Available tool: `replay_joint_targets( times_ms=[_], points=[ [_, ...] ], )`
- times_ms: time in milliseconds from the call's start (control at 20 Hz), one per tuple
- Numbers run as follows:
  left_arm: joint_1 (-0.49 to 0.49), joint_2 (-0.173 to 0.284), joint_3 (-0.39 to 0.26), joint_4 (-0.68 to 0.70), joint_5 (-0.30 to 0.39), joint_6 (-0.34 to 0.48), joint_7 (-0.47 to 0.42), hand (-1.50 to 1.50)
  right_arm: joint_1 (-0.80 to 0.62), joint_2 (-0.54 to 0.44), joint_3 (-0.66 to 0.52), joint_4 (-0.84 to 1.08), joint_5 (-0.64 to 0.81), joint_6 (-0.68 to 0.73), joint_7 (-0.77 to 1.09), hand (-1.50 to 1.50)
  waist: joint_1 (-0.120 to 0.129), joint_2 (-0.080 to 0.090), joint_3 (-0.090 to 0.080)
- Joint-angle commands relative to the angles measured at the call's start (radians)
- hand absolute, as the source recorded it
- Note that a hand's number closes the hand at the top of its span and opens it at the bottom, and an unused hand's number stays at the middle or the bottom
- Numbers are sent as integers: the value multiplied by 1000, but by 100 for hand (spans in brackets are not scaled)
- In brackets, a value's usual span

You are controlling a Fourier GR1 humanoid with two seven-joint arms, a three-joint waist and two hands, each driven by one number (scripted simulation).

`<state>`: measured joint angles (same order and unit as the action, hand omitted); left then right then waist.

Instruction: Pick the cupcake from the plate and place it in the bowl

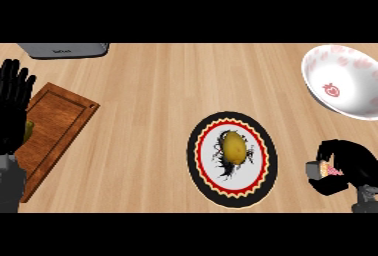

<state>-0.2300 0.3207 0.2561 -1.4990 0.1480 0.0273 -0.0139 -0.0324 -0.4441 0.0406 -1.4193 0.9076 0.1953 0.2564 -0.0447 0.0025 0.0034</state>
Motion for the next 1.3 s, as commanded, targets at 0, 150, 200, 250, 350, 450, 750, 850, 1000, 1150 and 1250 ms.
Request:
replay_joint_targets(
  times_ms=[0, 150, 200, 250, 350, 450, 750, 850, 1000, 1150, 1250],
  points=[
    [1, 8, 15, -4, -2, 12, 0, 0, 34, -220, -171, 96, -74, 33, -151, 150, -38, 8, 8],
    [23, 4, 19, 1, 6, 2, -9, 0, 48, -343, -265, 193, -123, 38, -286, 150, -22, 10, 9],
    [17, 7, 21, -13, 10, 2, -5, 0, 42, -380, -301, 228, -146, 40, -332, 150, -10, 6, 11],
    [15, 4, 14, -8, 5, 2, -6, 0, 32, -414, -333, 259, -170, 46, -379, 150, -10, 9, 11],
    [6, 16, 19, -17, 8, -1, 1, 0, 30, -488, -398, 332, -194, 34, -462, 150, 0, 6, 12],
    [-3, -9, 2, -7, 6, 4, -6, 0, 18, -537, -453, 413, -203, -13, -536, 150, 5, 13, 12],
    [-12, 9, 2, -21, 18, -16, 16, 0, -7, -680, -596, 613, -312, -1, -827, 150, 27, 3, 11],
    [3, -17, -17, -10, 3, -9, -7, 0, -36, -691, -632, 666, -360, 16, -923, 150, 34, 6, 10],
    [10, -15, -23, -16, 6, -20, 2, 0, -80, -783, -683, 738, -393, 48, -1026, 150, 59, 5, 8],
    [-23, -18, -32, -7, 11, -21, 19, 0, -110, -817, -715, 830, -434, 99, -1147, 150, 60, 7, 7],
    [-31, -35, -49, 5, -16, -9, -25, 0, -163, -854, -716, 883, -461, 188, -1180, 150, 72, 11, 4]
  ],
)
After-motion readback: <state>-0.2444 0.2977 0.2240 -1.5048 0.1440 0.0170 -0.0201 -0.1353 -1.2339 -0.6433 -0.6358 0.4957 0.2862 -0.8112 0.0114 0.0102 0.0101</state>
